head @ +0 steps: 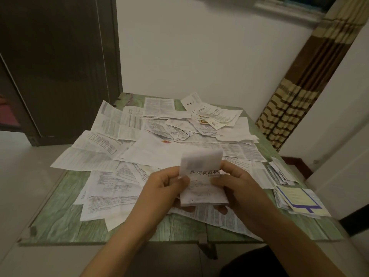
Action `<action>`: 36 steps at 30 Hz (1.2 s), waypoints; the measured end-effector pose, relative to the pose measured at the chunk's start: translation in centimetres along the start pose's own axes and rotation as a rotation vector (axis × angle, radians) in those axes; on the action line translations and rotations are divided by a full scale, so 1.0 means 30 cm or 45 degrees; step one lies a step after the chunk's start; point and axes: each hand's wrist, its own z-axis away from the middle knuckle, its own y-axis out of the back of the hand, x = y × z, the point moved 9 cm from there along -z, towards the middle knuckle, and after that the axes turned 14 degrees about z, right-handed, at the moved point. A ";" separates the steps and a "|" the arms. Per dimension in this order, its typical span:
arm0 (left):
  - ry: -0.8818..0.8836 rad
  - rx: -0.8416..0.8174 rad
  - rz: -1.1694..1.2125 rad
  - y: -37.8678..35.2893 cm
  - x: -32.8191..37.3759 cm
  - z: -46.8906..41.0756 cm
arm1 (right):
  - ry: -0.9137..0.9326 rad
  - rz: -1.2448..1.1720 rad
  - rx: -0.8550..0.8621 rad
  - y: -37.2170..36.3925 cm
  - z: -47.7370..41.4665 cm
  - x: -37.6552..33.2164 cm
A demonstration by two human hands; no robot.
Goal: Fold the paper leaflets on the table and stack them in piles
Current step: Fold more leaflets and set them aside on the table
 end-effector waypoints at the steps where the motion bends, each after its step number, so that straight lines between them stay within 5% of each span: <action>1: 0.014 -0.011 0.006 0.000 0.000 -0.001 | 0.012 -0.006 0.002 0.003 0.003 -0.001; 8: 0.224 -0.015 0.383 -0.026 -0.032 -0.001 | 0.171 0.154 0.122 0.026 0.004 -0.031; 11: 0.260 -0.075 0.295 -0.053 -0.054 0.005 | 0.316 0.323 0.159 0.019 0.016 -0.060; 22: -0.181 0.127 -0.042 0.023 0.005 -0.003 | 0.173 0.368 -0.011 -0.021 0.015 -0.044; 36: -0.440 0.290 -0.161 0.040 0.028 0.004 | 0.133 0.290 0.037 -0.029 0.013 -0.016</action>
